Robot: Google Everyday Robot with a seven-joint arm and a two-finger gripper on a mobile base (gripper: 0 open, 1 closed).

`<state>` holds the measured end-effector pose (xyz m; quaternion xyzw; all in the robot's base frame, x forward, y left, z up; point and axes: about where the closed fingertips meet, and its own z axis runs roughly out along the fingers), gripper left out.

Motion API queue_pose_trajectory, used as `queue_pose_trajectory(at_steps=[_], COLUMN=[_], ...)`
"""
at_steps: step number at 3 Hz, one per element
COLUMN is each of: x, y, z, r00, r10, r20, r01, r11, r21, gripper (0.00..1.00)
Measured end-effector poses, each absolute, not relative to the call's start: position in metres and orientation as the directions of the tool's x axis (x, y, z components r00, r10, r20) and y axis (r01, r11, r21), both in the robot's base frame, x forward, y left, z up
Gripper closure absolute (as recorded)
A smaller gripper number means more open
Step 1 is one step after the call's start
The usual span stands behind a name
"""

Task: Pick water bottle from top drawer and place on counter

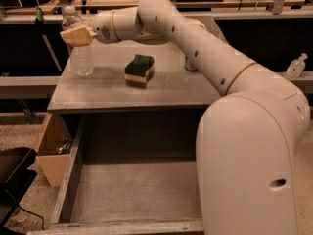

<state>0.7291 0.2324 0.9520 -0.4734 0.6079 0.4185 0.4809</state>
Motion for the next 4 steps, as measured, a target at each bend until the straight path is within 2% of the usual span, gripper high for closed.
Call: queue_pose_trajectory(at_steps=[2, 4], x=[0.700, 0.704], y=[0.269, 0.262], z=[0.959, 0.945], r00=[0.028, 0.004], r10=[-0.268, -0.253], r20=[-0.963, -0.967], r01=[-0.990, -0.987], r11=[0.127, 0.157], r21=[-0.064, -0.045], gripper=[1.00, 1.00])
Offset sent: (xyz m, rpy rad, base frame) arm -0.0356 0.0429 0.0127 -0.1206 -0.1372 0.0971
